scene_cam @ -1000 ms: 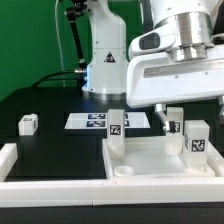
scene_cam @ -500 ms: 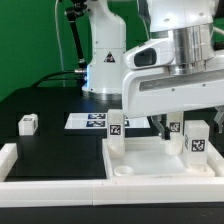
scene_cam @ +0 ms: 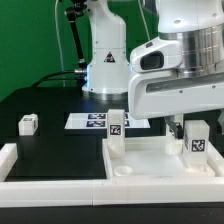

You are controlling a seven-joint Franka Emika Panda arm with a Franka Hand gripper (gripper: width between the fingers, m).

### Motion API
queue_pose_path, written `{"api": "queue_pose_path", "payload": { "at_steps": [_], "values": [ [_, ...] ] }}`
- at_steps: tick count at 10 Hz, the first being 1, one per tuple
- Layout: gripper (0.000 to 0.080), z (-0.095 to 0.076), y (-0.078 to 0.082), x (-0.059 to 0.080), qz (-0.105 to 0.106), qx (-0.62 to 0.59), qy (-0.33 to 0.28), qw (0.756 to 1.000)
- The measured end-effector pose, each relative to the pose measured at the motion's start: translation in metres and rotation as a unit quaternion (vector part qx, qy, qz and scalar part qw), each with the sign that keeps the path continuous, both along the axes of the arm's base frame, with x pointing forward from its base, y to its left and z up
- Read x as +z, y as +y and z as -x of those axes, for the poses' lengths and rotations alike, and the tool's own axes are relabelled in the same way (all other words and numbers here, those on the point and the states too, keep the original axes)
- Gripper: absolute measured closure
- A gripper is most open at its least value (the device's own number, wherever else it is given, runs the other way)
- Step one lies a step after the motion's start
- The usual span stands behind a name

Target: Assemble square table

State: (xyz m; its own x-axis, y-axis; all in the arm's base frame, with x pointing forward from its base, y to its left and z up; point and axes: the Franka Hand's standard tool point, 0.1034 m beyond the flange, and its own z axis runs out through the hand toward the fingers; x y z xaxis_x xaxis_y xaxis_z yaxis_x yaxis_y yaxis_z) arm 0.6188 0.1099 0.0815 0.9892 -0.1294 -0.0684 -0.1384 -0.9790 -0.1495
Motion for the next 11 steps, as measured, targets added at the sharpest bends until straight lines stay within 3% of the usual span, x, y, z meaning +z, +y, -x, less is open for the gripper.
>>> {"api": "queue_pose_path", "payload": {
  "at_steps": [1, 2, 5, 7, 8, 9, 10, 11],
  "values": [
    [0.0435, 0.000, 0.000, 0.000, 0.002, -0.031, 0.005, 1.000],
    [0.0505, 0.000, 0.000, 0.000, 0.003, -0.071, 0.012, 0.997],
    [0.0506, 0.000, 0.002, 0.000, 0.007, -0.173, 0.028, 0.984],
    [0.0506, 0.001, 0.004, -0.001, 0.012, -0.294, 0.049, 0.954],
    [0.0506, 0.000, 0.003, -0.003, 0.009, -0.363, 0.062, 0.930],
    [0.0506, -0.008, 0.003, -0.003, -0.024, -0.468, 0.066, 0.881],
    [0.0506, -0.009, 0.004, -0.003, -0.037, -0.562, 0.088, 0.822],
    [0.0506, -0.009, 0.005, -0.004, -0.037, -0.606, 0.097, 0.789]
  ]
}}
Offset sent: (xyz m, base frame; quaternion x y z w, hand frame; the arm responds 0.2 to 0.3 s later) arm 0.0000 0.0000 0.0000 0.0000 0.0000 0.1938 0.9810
